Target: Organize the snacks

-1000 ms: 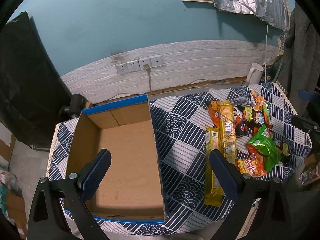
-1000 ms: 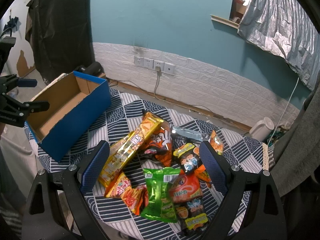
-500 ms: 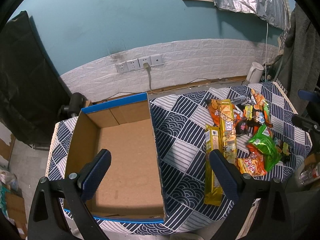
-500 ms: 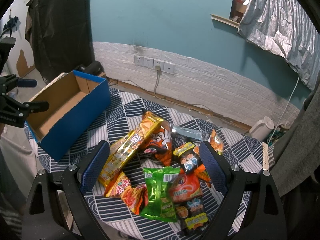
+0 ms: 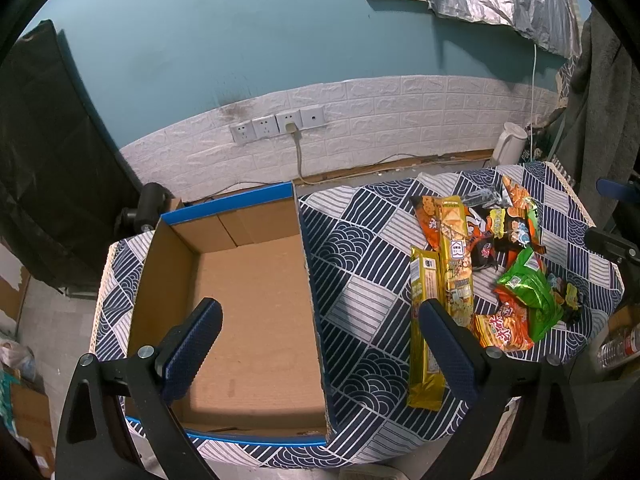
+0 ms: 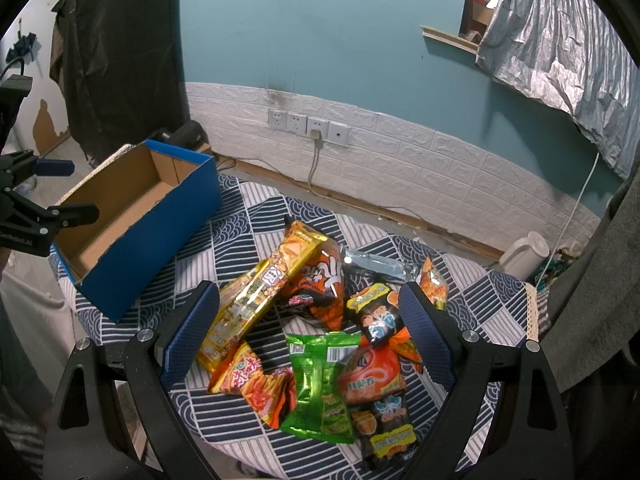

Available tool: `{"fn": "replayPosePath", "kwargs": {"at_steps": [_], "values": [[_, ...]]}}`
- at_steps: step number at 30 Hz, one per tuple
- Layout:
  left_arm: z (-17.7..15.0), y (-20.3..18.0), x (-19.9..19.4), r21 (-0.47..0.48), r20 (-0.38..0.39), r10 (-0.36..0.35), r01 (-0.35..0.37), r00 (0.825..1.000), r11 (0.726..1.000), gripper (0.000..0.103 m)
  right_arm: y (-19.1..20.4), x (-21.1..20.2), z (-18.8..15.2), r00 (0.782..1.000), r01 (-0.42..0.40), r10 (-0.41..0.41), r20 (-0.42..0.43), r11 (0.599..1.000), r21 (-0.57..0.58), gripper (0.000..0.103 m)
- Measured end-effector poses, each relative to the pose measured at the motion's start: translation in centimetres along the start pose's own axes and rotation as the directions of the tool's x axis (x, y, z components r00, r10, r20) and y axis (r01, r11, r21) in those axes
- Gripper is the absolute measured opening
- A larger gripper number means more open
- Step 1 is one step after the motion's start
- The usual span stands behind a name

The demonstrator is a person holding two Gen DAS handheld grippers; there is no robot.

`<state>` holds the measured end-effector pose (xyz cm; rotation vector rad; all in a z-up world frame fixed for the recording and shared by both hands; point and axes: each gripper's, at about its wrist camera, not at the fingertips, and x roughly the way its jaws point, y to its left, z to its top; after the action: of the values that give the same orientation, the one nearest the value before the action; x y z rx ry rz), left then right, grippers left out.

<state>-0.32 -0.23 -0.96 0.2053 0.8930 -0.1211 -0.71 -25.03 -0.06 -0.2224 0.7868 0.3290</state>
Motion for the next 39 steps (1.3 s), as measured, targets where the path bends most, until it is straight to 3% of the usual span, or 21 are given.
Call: {"fn": "replayPosePath", "kwargs": {"at_steps": [11, 16, 25, 34, 39], "values": [[-0.7, -0.9, 1.4, 0.020, -0.029, 0.000, 0.000, 1.000, 1.000, 0.100, -0.3, 0.7, -0.3, 1.000, 0.003, -0.002, -0.019, 1.000, 0.019, 0.090], [-1.0, -2.2, 3.9, 0.018, -0.111, -0.045, 0.047, 0.993, 0.999, 0.100, -1.1, 2.3, -1.1, 0.997, -0.002, 0.006, -0.073, 0.998, 0.055, 0.090], [-1.7, -4.6, 7.6, 0.027, -0.207, -0.088, 0.096, 0.974, 0.995, 0.100, -1.6, 7.3, -4.9, 0.972, 0.016, 0.002, -0.234, 0.997, 0.074, 0.090], [-2.0, -6.0, 10.2, 0.021, -0.263, -0.117, 0.126, 0.958, 0.992, 0.100, -1.8, 10.1, -7.5, 0.946, 0.013, 0.008, -0.323, 0.998, 0.063, 0.089], [-2.2, -7.1, 11.2, 0.050, -0.268, -0.099, 0.117, 0.958, 0.992, 0.100, -1.8, 11.3, -8.2, 0.937, 0.005, 0.016, -0.348, 0.998, 0.058, 0.080]]}}
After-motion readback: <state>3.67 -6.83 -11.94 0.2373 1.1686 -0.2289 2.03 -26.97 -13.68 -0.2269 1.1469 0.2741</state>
